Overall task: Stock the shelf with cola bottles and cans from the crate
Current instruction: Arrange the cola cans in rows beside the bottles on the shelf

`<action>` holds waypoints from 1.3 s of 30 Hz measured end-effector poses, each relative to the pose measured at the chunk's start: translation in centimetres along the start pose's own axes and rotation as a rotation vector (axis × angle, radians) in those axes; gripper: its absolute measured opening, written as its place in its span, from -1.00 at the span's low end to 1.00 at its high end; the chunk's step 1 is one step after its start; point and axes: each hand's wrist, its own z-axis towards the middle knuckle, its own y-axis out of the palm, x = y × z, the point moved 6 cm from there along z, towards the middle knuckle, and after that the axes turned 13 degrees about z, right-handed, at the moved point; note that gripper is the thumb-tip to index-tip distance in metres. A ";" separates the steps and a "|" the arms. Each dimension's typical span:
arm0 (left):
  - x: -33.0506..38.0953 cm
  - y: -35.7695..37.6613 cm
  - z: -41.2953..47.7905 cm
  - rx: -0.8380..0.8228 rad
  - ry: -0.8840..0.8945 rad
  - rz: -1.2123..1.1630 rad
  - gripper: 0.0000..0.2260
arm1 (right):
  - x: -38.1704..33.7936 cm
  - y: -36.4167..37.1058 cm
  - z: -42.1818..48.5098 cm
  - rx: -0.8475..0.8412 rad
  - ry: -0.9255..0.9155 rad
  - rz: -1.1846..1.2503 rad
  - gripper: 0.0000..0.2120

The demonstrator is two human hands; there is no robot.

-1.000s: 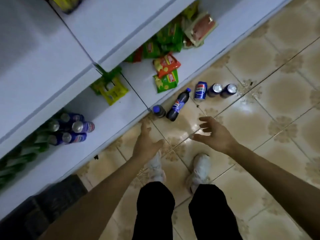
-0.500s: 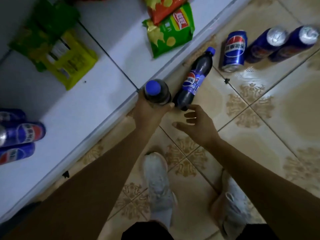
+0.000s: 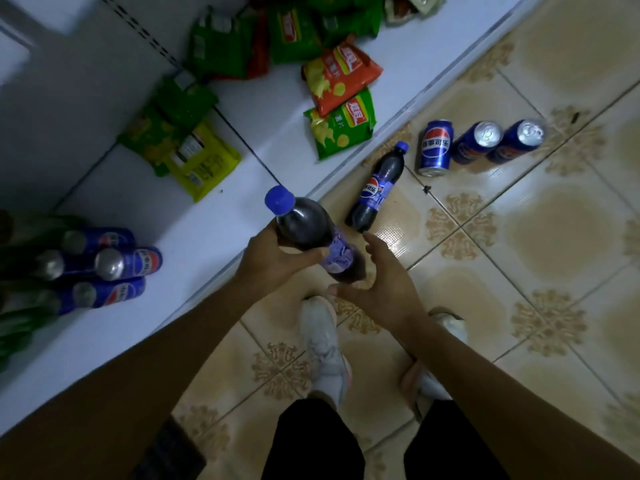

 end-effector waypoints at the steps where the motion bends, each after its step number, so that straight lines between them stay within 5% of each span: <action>1: 0.9 -0.9 -1.8 -0.032 0.000 -0.004 -0.50 | -1.5 -0.4 -1.2 -0.017 -0.013 0.007 -0.04; 6: 6.8 -4.3 -10.5 -0.184 0.048 -0.019 -0.38 | -8.6 -2.4 -9.0 -0.141 -0.043 0.011 -0.18; 12: 17.3 -7.7 -20.6 -0.251 0.124 -0.195 -0.54 | -16.4 -8.1 -19.0 -0.080 0.000 0.025 -0.45; 18: 23.2 -10.6 -31.8 -0.048 -0.042 -0.495 -0.63 | -26.1 -13.3 -29.2 -0.123 0.048 0.421 -0.46; 22: 26.1 -9.5 -39.2 -0.285 -0.189 -0.899 -0.35 | -33.8 -14.9 -34.6 -0.336 -0.026 0.715 -0.49; 28: 34.1 -14.6 -47.1 -0.548 0.209 -1.276 -0.09 | -45.2 -16.2 -40.0 -0.819 -0.165 0.870 -0.31; 34: 37.7 -20.1 -50.5 -0.267 0.453 -1.328 -0.28 | -52.6 -14.6 -43.3 -1.090 -0.288 0.668 -0.33; 36: 37.9 -22.2 -51.1 -0.102 0.489 -1.328 -0.28 | -54.3 -13.4 -43.4 -1.015 -0.342 0.598 -0.31; 39: 37.0 -26.3 -51.7 0.124 0.554 -1.294 -0.23 | -56.5 -11.5 -43.6 -0.841 -0.395 0.497 -0.01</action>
